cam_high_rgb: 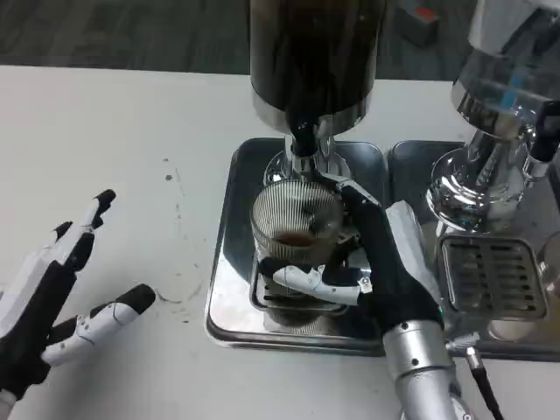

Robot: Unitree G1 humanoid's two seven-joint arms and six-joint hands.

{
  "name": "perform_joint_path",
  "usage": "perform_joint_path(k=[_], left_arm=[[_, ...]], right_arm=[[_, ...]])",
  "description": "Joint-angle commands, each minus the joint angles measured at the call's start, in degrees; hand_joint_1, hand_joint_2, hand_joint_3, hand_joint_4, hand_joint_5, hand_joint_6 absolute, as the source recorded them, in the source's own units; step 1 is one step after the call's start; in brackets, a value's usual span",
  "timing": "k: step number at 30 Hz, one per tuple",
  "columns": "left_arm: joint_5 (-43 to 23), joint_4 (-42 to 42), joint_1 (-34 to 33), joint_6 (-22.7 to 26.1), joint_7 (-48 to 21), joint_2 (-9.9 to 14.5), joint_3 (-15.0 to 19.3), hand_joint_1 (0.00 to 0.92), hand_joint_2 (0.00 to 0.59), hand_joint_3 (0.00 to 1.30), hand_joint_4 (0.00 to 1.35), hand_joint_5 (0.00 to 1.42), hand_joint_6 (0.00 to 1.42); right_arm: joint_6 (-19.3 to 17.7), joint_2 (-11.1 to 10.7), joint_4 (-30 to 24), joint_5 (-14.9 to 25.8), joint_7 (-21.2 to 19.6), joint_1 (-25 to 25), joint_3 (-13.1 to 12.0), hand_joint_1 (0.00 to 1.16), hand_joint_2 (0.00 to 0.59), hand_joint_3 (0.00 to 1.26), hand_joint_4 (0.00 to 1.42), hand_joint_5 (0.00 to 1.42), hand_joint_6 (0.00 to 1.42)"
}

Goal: Grasp the cup under the faucet to collect the drink, then remove the cup.

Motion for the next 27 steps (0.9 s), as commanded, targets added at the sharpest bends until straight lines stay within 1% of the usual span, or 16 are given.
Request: perform_joint_path(k=[1, 7, 11, 14, 17, 19, 23, 27], left_arm=[[0.2, 1.4, -1.1, -0.5, -0.5, 0.5, -1.0, 0.0, 0.111, 0.0, 0.0, 0.07, 0.0], [0.3, 2.3, -1.8, -1.1, -0.1, 0.5, -1.6, 0.0, 0.111, 0.0, 0.0, 0.07, 0.0], [0.6, 2.8, -2.2, -1.7, 0.3, 0.4, -1.7, 0.0, 0.111, 0.0, 0.0, 0.07, 0.0], [1.9, 2.3, -2.2, -1.8, 1.0, 0.6, -2.0, 0.0, 0.111, 0.0, 0.0, 0.07, 0.0], [3.7, 1.5, -2.0, -1.2, 1.7, 1.1, -2.1, 0.0, 0.111, 0.0, 0.0, 0.03, 0.0], [5.4, 0.6, -1.7, -0.5, 2.1, 1.8, -2.1, 0.0, 0.111, 0.0, 0.0, 0.02, 0.0], [13.1, -2.9, -1.0, 1.6, 6.0, 4.7, -2.7, 0.0, 0.109, 0.0, 0.0, 0.0, 0.0], [15.6, -3.9, -0.9, 3.1, 7.5, 6.3, -3.5, 0.0, 0.108, 0.0, 0.0, 0.0, 0.0]], right_arm=[[1.4, -0.4, -3.2, -1.7, 0.1, 0.8, 0.3, 1.01, 0.21, 0.33, 0.53, 0.68, 0.86], [2.2, -0.8, -4.6, -1.6, 0.8, 2.2, 0.3, 1.01, 0.211, 0.34, 0.53, 0.68, 0.87], [2.7, -0.7, -5.3, -0.2, 1.8, 3.3, -0.1, 1.01, 0.212, 0.34, 0.53, 0.68, 0.88], [2.0, -1.0, -6.3, -0.4, 1.4, 4.8, -0.1, 1.01, 0.212, 0.34, 0.53, 0.68, 0.88], [1.9, -1.4, -8.4, -0.7, 1.5, 6.2, 0.0, 1.01, 0.212, 0.34, 0.53, 0.68, 0.89], [1.8, -1.7, -10.4, -0.6, 1.8, 7.8, 0.0, 1.01, 0.213, 0.34, 0.53, 0.68, 0.89], [1.8, -2.4, -12.8, -1.4, 2.2, 9.3, 0.6, 1.0, 0.218, 0.34, 0.53, 0.68, 0.89], [1.7, -2.5, -14.4, -1.7, 2.9, 10.0, 1.5, 1.0, 0.221, 0.34, 0.53, 0.68, 0.91]])
